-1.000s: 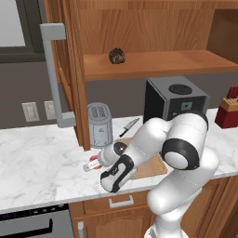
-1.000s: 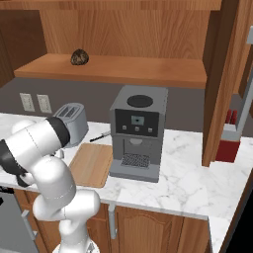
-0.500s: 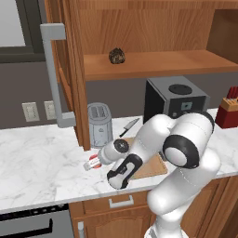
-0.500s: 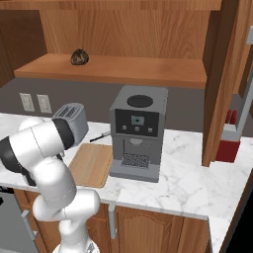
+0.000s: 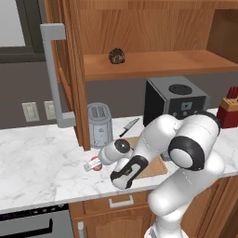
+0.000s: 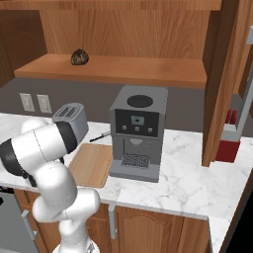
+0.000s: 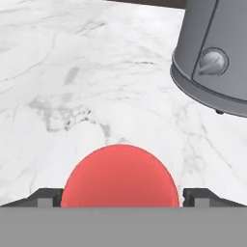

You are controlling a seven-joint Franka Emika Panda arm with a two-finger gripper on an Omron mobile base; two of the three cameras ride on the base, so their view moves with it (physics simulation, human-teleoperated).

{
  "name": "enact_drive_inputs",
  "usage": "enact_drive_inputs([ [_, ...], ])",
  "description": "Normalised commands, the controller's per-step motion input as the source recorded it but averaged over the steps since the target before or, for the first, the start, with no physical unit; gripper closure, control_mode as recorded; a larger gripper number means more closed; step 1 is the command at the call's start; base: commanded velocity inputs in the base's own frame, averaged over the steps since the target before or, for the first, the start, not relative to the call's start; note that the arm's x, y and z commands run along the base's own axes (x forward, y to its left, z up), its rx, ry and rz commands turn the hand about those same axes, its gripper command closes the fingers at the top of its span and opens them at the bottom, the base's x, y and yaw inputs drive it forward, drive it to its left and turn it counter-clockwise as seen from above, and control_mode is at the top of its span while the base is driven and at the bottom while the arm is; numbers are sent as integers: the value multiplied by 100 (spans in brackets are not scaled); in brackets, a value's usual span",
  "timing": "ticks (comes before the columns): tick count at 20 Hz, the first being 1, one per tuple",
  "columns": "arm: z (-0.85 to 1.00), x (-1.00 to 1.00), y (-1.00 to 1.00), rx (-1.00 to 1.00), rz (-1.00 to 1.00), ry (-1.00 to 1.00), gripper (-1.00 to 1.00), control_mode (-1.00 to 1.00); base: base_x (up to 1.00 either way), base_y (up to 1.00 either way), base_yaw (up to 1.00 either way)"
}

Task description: Pick the bread, place it on the cutting board, pick the jam, place it on the counter, and close the cabinet.

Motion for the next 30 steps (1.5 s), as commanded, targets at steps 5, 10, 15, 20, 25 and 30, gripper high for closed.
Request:
enact_drive_inputs([
  [5, 0, -51, -3, 0, 0, 0, -100, -100, 0, 0, 0],
  [10, 1, -41, -16, 0, 0, 0, -100, -100, 0, 0, 0],
  [15, 11, -31, -29, 1, 0, 0, -100, -100, 0, 0, 0],
  [20, 18, -23, -41, 3, 0, 0, -100, -100, 0, 0, 0],
  [25, 23, -14, -45, 2, 0, 0, -100, -100, 0, 0, 0],
  [30, 25, -14, -42, 1, 0, 0, -100, -100, 0, 0, 0],
])
